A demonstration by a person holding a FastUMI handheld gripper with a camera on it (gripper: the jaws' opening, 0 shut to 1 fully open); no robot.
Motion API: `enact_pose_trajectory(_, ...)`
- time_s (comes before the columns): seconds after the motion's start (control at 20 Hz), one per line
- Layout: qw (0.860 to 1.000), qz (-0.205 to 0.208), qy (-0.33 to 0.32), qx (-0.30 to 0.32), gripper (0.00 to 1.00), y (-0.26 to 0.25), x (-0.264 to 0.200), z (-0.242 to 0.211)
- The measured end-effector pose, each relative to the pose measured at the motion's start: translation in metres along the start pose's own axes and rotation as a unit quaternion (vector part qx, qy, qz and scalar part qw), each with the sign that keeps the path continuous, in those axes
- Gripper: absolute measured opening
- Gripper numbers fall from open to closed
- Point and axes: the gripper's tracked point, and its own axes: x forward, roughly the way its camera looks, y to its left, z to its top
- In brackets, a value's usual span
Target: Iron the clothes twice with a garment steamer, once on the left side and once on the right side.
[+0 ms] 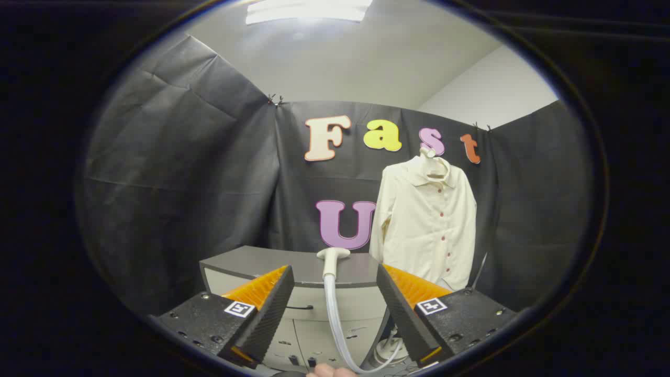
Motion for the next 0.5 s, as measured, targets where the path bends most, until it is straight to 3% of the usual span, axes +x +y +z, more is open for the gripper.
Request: enact_pose_trajectory(0.5, 1.000, 0.000, 0.016, 0.010, 0.96, 0.001, 0.021, -0.015)
